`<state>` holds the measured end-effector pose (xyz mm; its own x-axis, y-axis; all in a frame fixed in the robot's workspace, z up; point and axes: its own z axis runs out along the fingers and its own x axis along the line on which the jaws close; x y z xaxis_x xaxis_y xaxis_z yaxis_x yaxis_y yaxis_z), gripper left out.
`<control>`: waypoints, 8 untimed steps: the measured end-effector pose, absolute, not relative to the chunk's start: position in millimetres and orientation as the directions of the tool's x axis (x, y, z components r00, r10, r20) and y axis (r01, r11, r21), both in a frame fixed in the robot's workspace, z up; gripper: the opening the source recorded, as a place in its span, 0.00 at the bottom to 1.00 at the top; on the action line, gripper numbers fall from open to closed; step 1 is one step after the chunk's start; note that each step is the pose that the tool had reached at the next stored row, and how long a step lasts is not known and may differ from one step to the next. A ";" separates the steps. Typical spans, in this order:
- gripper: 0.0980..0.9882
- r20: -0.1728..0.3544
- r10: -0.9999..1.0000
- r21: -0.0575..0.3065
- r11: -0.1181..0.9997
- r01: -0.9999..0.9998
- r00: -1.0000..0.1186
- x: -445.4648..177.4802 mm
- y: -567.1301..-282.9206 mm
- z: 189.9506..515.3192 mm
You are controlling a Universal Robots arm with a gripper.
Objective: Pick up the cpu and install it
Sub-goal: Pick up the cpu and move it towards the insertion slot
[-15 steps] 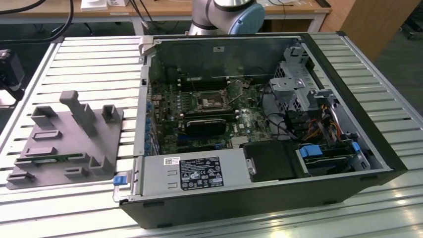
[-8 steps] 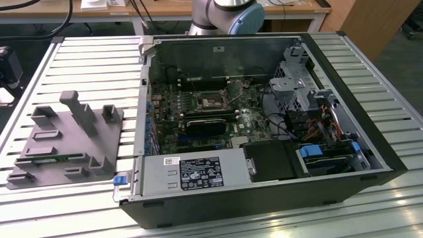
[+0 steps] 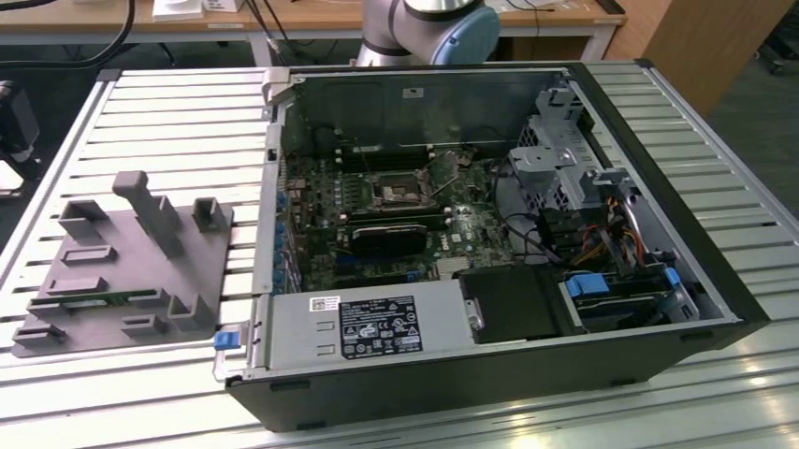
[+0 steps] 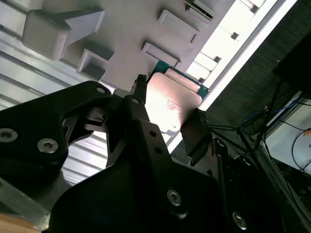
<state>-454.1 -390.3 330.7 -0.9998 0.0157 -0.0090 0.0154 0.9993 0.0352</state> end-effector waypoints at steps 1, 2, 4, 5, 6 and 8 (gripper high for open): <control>0.49 -0.009 0.016 0.035 0.999 0.015 -1.000 -454.1 -390.2 331.3; 0.49 -0.009 0.016 0.035 0.999 0.015 -1.000 -454.1 -390.1 332.1; 0.49 -0.009 0.016 0.035 0.999 0.015 -1.000 -454.1 -389.8 333.5; 0.49 -0.009 0.016 0.035 0.999 0.015 -1.000 -454.1 -389.7 334.3; 0.49 -0.009 0.016 0.035 0.999 0.015 -1.000 -454.1 -389.6 335.1; 0.49 -0.009 0.016 0.035 0.999 0.015 -1.000 -454.1 -389.4 336.6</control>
